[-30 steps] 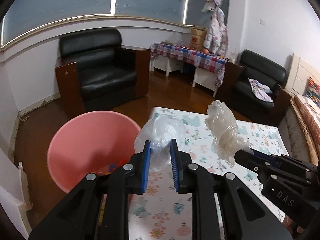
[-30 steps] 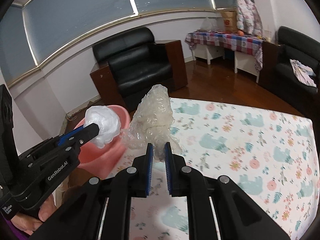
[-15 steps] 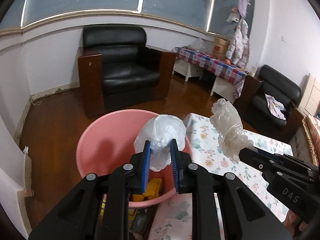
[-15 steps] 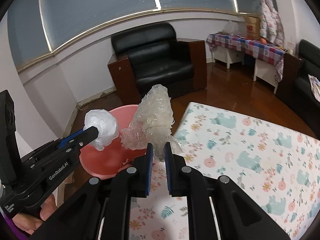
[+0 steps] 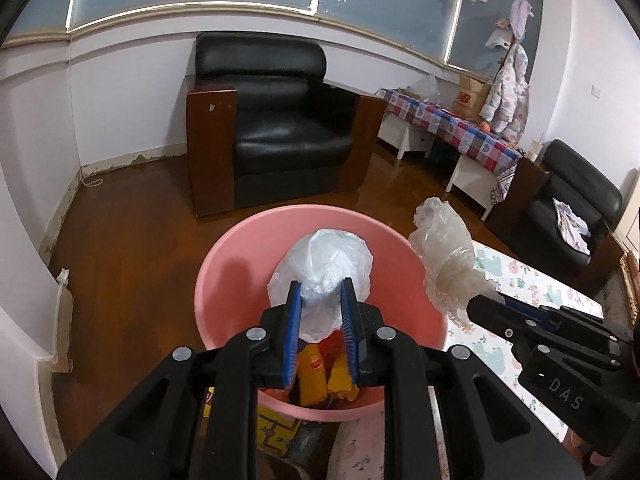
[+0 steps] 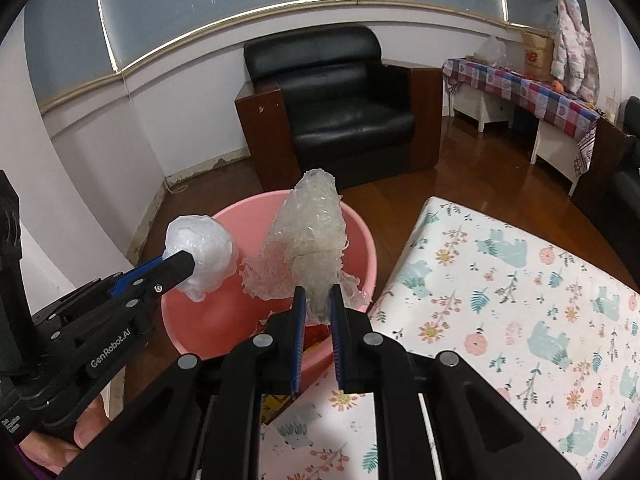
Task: Collect trash
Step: 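Carry the white bag and clear bag over the pink bucket with both grippers, then open both grippers to drop the bags into the pink bucket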
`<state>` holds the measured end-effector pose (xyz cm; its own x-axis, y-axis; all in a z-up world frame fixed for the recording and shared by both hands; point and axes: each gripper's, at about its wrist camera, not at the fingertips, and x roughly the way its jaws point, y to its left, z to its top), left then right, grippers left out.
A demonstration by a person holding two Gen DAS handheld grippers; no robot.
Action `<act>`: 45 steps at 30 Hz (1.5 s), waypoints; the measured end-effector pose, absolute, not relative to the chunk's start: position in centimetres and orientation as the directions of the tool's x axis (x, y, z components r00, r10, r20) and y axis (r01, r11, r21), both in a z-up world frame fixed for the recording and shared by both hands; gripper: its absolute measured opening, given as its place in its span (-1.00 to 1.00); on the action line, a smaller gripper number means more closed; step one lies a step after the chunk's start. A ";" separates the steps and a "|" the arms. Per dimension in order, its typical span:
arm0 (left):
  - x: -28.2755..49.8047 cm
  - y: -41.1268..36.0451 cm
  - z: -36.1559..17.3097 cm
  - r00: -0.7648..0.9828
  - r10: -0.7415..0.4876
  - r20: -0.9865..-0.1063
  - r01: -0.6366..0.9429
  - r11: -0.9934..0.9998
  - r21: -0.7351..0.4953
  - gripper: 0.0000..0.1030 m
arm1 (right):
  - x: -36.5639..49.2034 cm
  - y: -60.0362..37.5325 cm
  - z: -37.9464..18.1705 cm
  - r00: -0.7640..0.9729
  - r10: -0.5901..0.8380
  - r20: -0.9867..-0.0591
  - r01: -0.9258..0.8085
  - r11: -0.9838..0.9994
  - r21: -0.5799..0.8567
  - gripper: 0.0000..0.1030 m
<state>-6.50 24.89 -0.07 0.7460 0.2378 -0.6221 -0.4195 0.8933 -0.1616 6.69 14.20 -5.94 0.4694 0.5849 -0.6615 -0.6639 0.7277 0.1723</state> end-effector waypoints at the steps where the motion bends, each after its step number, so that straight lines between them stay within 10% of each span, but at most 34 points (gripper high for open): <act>1: -6.5 25.1 -0.2 0.743 0.240 -0.625 -0.423 0.892 -0.161 -0.63 | 6.8 14.5 -6.2 0.466 0.582 -0.666 -0.665 0.727 0.170 -0.78; 16: -5.4 26.8 -1.6 0.711 0.246 -0.659 -0.464 0.868 -0.176 -0.44 | 8.6 16.4 -8.5 0.426 0.574 -0.699 -0.670 0.719 0.182 -0.73; 21: -5.4 26.8 -1.5 0.724 0.232 -0.649 -0.448 0.874 -0.188 -0.13 | 9.1 16.2 -8.8 0.420 0.584 -0.694 -0.669 0.717 0.198 -0.32; 45: -6.7 22.7 0.3 0.739 0.271 -0.617 -0.434 0.892 -0.129 -0.11 | 5.3 9.7 -6.2 0.493 0.657 -0.570 -0.680 0.700 0.218 0.21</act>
<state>-6.74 22.67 0.34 0.7393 0.2708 -0.6166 -0.4342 0.8915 -0.1290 5.30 9.75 -6.15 0.4935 0.6570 -0.5699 -0.6804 0.6998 0.2176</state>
